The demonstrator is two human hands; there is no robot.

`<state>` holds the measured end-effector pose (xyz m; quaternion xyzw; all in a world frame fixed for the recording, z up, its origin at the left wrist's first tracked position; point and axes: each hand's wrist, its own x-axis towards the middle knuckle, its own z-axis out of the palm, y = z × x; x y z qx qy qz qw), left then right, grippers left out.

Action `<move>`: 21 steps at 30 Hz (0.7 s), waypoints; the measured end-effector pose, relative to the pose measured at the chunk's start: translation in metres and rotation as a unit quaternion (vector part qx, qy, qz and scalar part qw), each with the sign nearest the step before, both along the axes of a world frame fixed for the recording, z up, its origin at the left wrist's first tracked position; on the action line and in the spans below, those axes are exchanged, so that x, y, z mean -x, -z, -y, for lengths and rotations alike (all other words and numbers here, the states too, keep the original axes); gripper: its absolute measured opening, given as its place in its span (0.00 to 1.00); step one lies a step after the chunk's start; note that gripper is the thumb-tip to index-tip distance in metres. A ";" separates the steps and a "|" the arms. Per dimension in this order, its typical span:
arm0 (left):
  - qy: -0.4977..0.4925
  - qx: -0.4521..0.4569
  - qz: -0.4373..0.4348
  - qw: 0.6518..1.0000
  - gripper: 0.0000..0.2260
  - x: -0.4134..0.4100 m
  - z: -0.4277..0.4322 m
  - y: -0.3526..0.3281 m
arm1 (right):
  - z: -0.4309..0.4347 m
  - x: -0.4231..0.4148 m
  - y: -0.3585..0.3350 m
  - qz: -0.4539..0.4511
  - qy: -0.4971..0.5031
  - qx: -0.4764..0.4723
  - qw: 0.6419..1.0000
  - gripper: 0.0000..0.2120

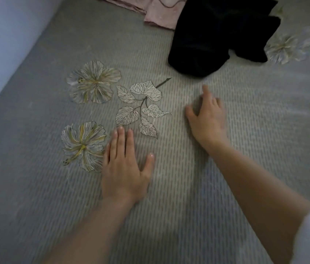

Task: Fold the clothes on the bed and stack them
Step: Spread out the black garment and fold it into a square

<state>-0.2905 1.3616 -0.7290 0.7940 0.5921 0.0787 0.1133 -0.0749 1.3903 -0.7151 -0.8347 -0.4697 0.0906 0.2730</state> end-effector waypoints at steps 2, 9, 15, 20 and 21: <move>-0.003 0.001 0.002 1.000 0.37 -0.001 0.000 -0.001 | -0.030 -0.005 -0.001 0.000 0.025 -0.007 1.000 0.34; 0.002 0.008 0.014 1.000 0.35 -0.001 -0.002 -0.004 | -0.092 -0.027 -0.001 -0.143 0.161 0.057 0.975 0.23; -0.009 -0.008 0.023 1.000 0.36 0.000 -0.005 0.003 | -0.022 -0.002 0.004 -0.047 0.004 0.009 0.999 0.11; 0.013 0.028 0.014 0.999 0.43 0.005 -0.012 0.003 | 0.101 0.021 -0.003 0.046 -0.145 0.012 0.988 0.07; 0.035 0.045 0.004 0.998 0.45 0.008 -0.013 0.002 | 0.127 0.024 -0.009 -0.004 -0.170 0.028 0.985 0.08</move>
